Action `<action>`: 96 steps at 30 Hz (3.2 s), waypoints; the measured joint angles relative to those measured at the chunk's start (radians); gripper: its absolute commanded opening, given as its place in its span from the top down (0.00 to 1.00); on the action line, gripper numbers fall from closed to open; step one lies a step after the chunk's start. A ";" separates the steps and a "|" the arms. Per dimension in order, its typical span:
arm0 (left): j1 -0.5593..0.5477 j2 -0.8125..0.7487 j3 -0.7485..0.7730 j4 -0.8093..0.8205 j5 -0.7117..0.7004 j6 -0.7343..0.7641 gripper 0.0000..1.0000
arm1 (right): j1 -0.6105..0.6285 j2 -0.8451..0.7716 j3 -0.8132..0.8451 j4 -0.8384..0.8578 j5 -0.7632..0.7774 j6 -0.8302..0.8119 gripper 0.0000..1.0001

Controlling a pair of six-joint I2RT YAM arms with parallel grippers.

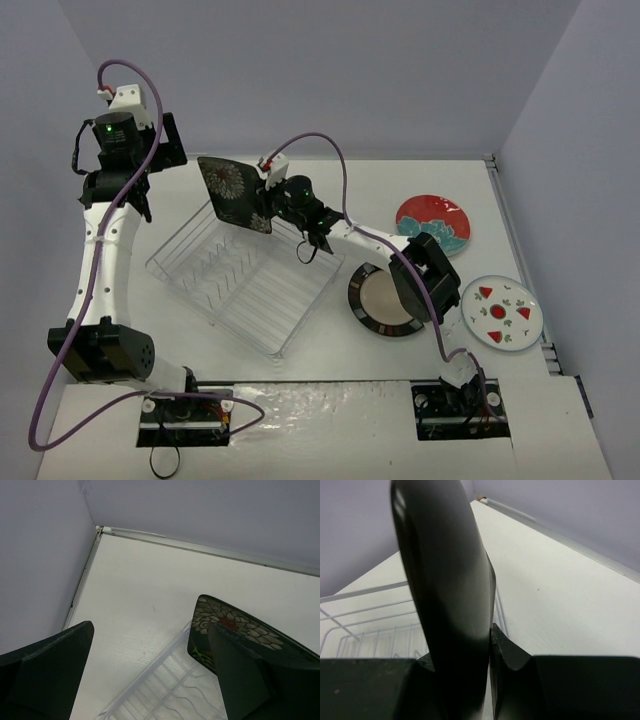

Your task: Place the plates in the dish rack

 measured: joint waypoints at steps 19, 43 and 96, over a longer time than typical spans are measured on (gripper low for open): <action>0.000 -0.006 -0.018 0.023 0.002 0.000 0.03 | 0.043 0.006 -0.057 0.078 0.195 -0.122 1.00; -0.001 -0.010 -0.018 0.031 0.008 -0.001 0.03 | 0.113 0.012 -0.159 0.227 0.357 -0.198 1.00; -0.036 -0.014 -0.032 0.038 0.008 0.000 0.03 | 0.131 0.031 -0.098 0.208 0.375 -0.281 1.00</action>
